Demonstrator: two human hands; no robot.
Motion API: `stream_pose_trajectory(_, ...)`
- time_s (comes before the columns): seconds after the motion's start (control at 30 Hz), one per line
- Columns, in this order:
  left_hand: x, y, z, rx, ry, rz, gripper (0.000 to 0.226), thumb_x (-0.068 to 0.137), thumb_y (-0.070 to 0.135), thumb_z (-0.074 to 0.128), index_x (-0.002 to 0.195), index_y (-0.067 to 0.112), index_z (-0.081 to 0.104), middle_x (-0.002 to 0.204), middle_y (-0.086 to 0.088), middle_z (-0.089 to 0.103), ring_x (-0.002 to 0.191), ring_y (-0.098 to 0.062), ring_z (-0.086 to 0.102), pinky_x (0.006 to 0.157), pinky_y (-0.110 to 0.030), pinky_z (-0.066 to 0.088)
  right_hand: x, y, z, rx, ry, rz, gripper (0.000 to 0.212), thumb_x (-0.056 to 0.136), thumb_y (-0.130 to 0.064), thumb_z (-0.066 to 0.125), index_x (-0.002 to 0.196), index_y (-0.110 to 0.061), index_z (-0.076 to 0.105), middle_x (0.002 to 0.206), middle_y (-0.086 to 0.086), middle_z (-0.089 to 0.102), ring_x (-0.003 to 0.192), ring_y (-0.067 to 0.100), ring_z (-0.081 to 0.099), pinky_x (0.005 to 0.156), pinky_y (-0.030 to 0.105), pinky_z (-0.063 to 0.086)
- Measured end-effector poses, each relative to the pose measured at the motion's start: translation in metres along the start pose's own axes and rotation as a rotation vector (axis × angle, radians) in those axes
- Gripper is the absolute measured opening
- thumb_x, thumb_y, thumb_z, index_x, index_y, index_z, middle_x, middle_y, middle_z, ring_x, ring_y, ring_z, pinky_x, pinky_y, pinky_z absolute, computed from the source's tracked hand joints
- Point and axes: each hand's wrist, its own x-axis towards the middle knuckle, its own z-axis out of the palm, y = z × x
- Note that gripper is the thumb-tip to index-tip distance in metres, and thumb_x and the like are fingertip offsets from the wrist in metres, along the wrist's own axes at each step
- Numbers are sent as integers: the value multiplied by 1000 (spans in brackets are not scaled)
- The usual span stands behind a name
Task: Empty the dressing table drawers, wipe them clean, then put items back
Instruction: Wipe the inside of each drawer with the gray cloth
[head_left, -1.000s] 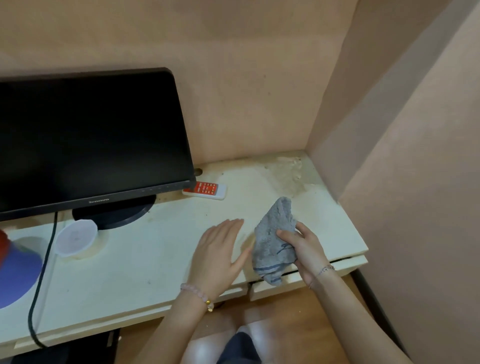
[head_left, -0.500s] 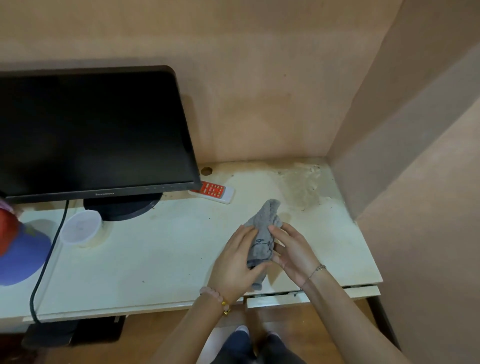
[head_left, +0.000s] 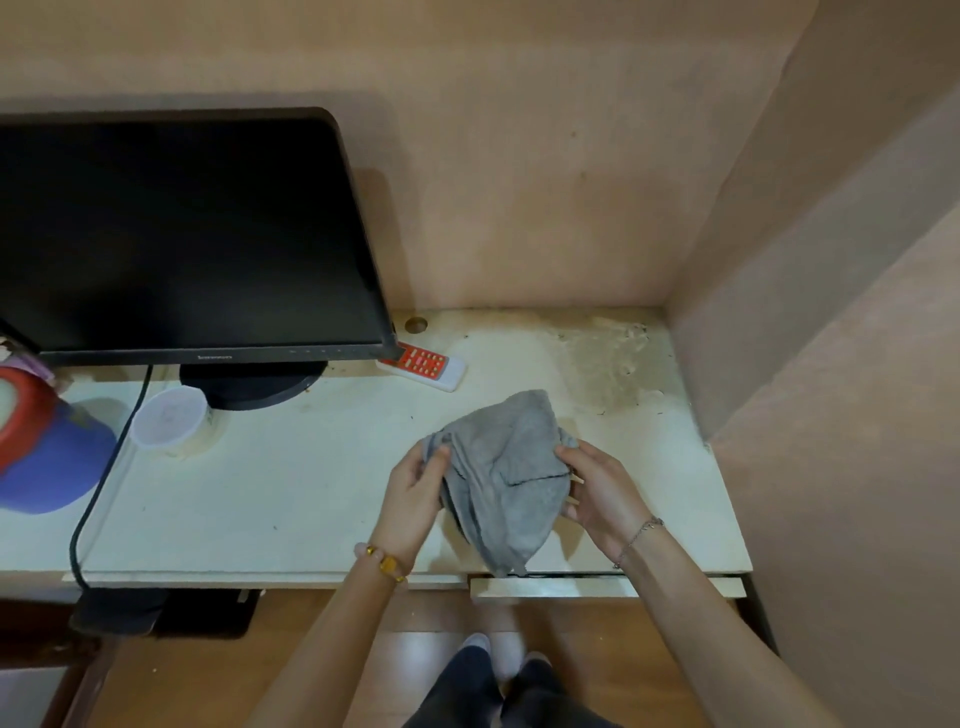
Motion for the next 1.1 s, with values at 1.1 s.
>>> stream_pose_trajectory(1.1,28,9,-49,38,-334,-245,34,80,-4,58,109,14,64,100,-11,63,89,-23,64,72,-39,57,-13,10,-22,-561,-33,-189,22,89,-24,61,93,-3,65,74,-4,67,70,10,67,61,22,53)
